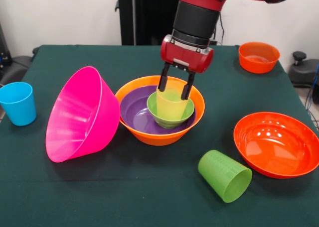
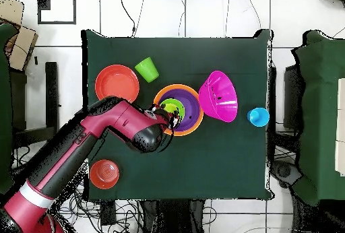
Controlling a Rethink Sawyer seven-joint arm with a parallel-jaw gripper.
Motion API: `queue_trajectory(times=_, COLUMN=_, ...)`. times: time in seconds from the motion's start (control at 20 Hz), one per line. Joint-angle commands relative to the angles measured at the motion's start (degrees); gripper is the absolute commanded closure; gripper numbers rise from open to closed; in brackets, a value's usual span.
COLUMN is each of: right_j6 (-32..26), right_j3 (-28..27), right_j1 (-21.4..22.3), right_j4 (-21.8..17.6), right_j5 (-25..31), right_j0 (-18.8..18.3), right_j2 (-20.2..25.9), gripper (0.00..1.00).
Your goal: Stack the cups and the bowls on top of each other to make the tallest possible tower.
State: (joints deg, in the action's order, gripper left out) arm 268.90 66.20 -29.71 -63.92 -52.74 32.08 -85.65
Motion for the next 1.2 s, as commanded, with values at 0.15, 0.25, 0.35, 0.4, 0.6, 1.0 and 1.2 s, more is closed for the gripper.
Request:
queue_trajectory(times=0.15, right_j6=4.65, right_j3=-6.73, right_j1=-0.19, right_j4=3.69, right_j5=-4.23, right_j0=0.16, right_j2=6.72, gripper=0.0)
queue_trajectory(times=0.25, right_j6=5.59, right_j3=-4.84, right_j1=1.56, right_j4=2.79, right_j5=-3.56, right_j0=1.25, right_j2=10.16, gripper=0.0)
queue_trajectory(times=0.35, right_j6=6.44, right_j3=-2.94, right_j1=3.96, right_j4=1.34, right_j5=-2.83, right_j0=2.21, right_j2=13.71, gripper=0.0)
queue_trajectory(times=0.4, right_j6=6.78, right_j3=-2.14, right_j1=5.23, right_j4=0.59, right_j5=-2.36, right_j0=2.61, right_j2=15.53, gripper=0.0)
queue_trajectory(times=0.6, right_j6=6.95, right_j3=-1.56, right_j1=8.05, right_j4=-1.05, right_j5=0.01, right_j0=3.22, right_j2=19.77, gripper=0.0)
queue_trajectory(times=1.0, right_j6=6.81, right_j3=-1.97, right_j1=8.0, right_j4=-1.73, right_j5=1.72, right_j0=3.49, right_j2=21.19, gripper=0.0)
queue_trajectory(times=1.2, right_j6=6.93, right_j3=0.1, right_j1=11.61, right_j4=-4.68, right_j5=5.68, right_j0=3.77, right_j2=28.21, gripper=0.0)
